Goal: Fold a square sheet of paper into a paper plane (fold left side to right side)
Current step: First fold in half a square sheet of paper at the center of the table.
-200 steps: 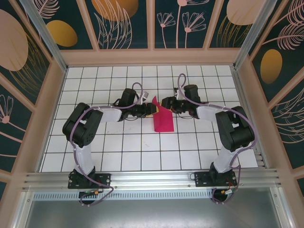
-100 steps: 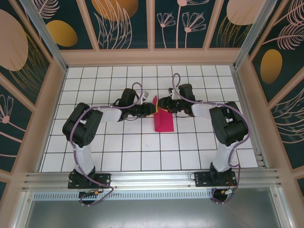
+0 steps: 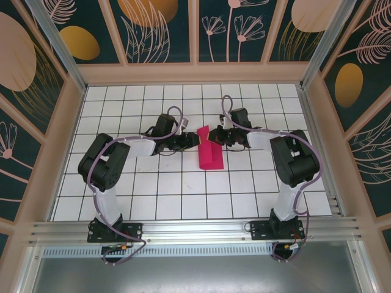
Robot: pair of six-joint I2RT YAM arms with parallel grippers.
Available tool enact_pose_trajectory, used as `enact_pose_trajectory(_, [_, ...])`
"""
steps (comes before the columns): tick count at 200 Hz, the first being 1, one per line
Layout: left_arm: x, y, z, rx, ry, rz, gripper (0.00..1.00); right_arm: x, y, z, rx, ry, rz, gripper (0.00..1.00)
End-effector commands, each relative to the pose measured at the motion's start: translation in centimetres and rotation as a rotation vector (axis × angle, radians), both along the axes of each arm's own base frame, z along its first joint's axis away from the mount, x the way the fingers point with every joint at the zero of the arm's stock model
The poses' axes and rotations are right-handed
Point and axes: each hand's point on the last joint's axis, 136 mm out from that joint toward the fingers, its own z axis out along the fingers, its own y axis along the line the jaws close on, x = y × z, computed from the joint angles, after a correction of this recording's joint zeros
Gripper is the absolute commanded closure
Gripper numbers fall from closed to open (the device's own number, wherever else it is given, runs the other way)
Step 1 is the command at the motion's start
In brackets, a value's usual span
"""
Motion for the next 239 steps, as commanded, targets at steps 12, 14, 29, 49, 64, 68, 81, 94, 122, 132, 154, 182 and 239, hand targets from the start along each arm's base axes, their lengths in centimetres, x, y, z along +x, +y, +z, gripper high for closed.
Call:
enact_pose_trajectory(12, [0.9, 0.3, 0.0, 0.053, -0.011, 0.029, 0.44, 0.1, -1.8, -0.6, -0.076, 0.002, -0.03, 0.97])
enact_pose_trajectory(14, [0.9, 0.3, -0.1, 0.054, -0.009, 0.03, 0.44, 0.0, -1.9, -0.7, -0.078, 0.004, -0.031, 0.96])
enact_pose_trajectory(29, [1.0, 0.2, -0.6, 0.057, 0.004, 0.035, 0.44, 0.0, -2.2, -1.0, -0.088, 0.008, -0.039, 0.96])
enact_pose_trajectory(49, [1.1, -0.2, -1.0, 0.056, 0.016, 0.031, 0.44, -0.1, -2.5, -1.5, -0.103, 0.02, -0.045, 0.95])
enact_pose_trajectory(64, [1.0, -0.8, -1.2, 0.062, 0.02, 0.018, 0.43, -0.2, -2.6, -1.9, -0.116, 0.028, -0.049, 0.94])
enact_pose_trajectory(68, [1.0, -1.0, -1.3, 0.064, 0.022, 0.016, 0.43, -0.2, -2.6, -1.9, -0.118, 0.029, -0.05, 0.94])
enact_pose_trajectory(81, [0.9, -1.6, -1.6, 0.073, 0.028, 0.006, 0.44, -0.2, -2.7, -2.1, -0.123, 0.029, -0.053, 0.94])
enact_pose_trajectory(94, [0.9, -2.0, -2.1, 0.095, 0.036, 0.004, 0.43, -0.2, -2.8, -2.1, -0.129, 0.027, -0.055, 0.93])
enact_pose_trajectory(122, [1.2, -2.0, -3.0, 0.152, 0.045, 0.021, 0.43, -0.1, -3.2, -2.5, -0.154, 0.03, -0.065, 0.93])
enact_pose_trajectory(132, [1.2, -2.0, -3.2, 0.167, 0.048, 0.021, 0.42, -0.1, -3.3, -2.6, -0.159, 0.033, -0.066, 0.93])
enact_pose_trajectory(154, [1.0, -2.1, -3.6, 0.179, 0.056, 0.013, 0.42, -0.2, -3.5, -2.9, -0.174, 0.039, -0.07, 0.92])
enact_pose_trajectory(182, [0.9, -2.2, -4.1, 0.194, 0.064, 0.008, 0.43, -0.3, -3.8, -3.3, -0.191, 0.047, -0.075, 0.91])
enact_pose_trajectory(239, [0.8, -2.9, -4.8, 0.226, 0.068, -0.01, 0.48, -0.3, -3.9, -3.3, -0.196, 0.045, -0.076, 0.84])
